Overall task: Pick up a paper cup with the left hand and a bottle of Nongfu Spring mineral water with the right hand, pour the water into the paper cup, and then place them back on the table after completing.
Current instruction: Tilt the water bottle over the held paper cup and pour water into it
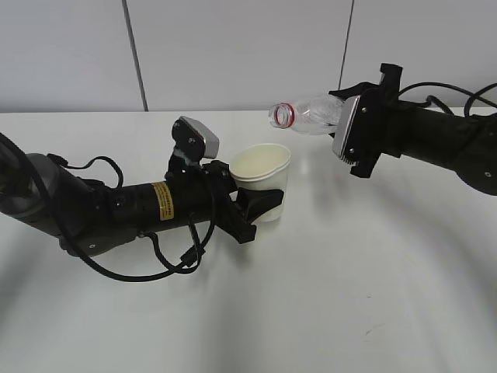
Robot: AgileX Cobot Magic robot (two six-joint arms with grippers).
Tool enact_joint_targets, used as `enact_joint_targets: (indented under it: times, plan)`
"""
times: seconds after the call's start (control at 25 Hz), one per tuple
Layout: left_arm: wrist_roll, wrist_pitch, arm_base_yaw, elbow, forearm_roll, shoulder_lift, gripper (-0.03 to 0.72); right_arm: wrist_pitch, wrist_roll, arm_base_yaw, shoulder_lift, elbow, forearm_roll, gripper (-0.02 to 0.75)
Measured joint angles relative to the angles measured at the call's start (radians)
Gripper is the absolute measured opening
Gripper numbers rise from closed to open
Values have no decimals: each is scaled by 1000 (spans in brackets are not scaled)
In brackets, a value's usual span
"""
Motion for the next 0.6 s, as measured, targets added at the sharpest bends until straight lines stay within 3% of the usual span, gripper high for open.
enact_joint_targets:
  times: [0.6]
  plan:
    - [0,0,0,0,0,0,375,-28,-108,0,0,0,7,396]
